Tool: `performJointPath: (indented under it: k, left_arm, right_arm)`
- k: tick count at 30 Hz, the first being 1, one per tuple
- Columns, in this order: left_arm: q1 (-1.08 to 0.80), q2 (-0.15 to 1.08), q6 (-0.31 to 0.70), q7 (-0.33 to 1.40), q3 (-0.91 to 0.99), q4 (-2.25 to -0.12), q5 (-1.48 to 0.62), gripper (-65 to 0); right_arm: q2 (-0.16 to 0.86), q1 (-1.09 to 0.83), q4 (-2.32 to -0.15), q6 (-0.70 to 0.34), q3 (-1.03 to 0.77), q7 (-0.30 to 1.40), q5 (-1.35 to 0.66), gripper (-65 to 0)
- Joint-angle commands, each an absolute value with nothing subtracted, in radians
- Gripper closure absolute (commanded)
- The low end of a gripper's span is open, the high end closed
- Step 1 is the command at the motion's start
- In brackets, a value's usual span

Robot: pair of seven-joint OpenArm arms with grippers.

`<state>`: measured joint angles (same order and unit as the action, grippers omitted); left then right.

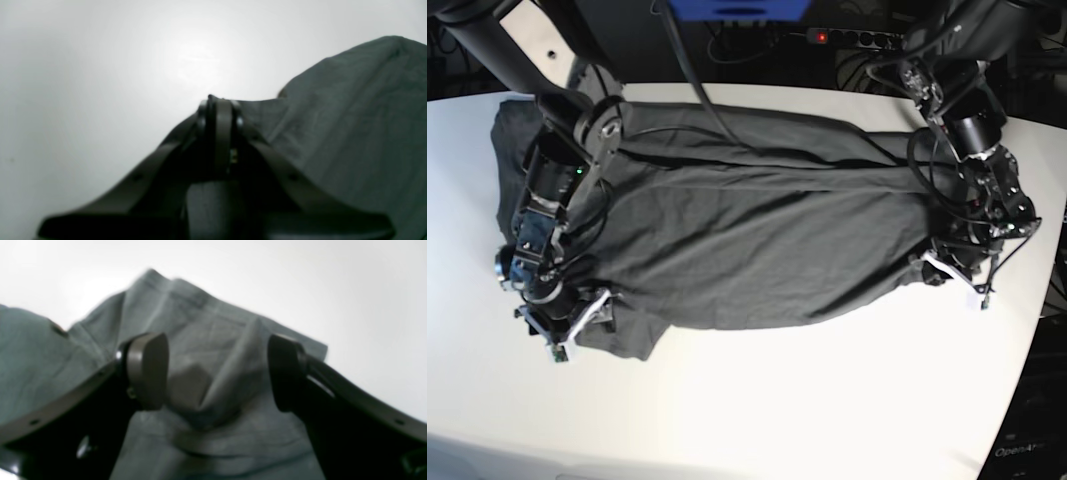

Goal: Fold the T-shirt properly
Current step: 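Lower the folded hem onto the shirt and hold with both grippers, then regrip the folded corner with the right gripper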

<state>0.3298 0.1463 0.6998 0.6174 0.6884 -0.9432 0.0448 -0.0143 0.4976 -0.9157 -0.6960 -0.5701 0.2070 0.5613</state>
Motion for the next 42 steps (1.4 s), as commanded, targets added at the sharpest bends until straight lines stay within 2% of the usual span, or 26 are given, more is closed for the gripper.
performJointPath:
  k: [1,7,29,31,37,42]
  left_arm:
    - [0.344,0.151,0.698,0.636,0.685,-0.951,0.059,-2.4]
    - [0.344,0.151,0.698,0.634,0.685,-0.951,0.059,-2.4]
    - [0.343,0.151,0.698,0.634,0.685,-0.951,0.059,-2.4]
    - [0.343,0.151,0.698,0.634,0.685,-0.951,0.059,-2.4]
    - [0.343,0.151,0.698,0.633,0.685,-0.951,0.059,-2.4]
    - [0.343,0.151,0.698,0.636,0.685,-0.952,0.058,-2.4]
  right_arm:
    - [-0.01,0.53,-0.931,-0.698,-0.567,0.18,0.542,-44.4]
    - [-0.007,0.526,-0.931,-0.698,-0.57,0.136,0.542,-44.4]
    - [0.028,0.524,-0.894,-0.698,-0.572,0.131,0.542,-44.0]
    - [0.028,0.524,-0.894,-0.698,-0.572,0.131,0.542,-39.3]
    - [0.027,0.522,-0.894,-0.698,-0.572,0.133,0.542,-14.1]
    - [0.027,0.521,-0.894,-0.698,-0.572,0.134,0.542,-0.3]
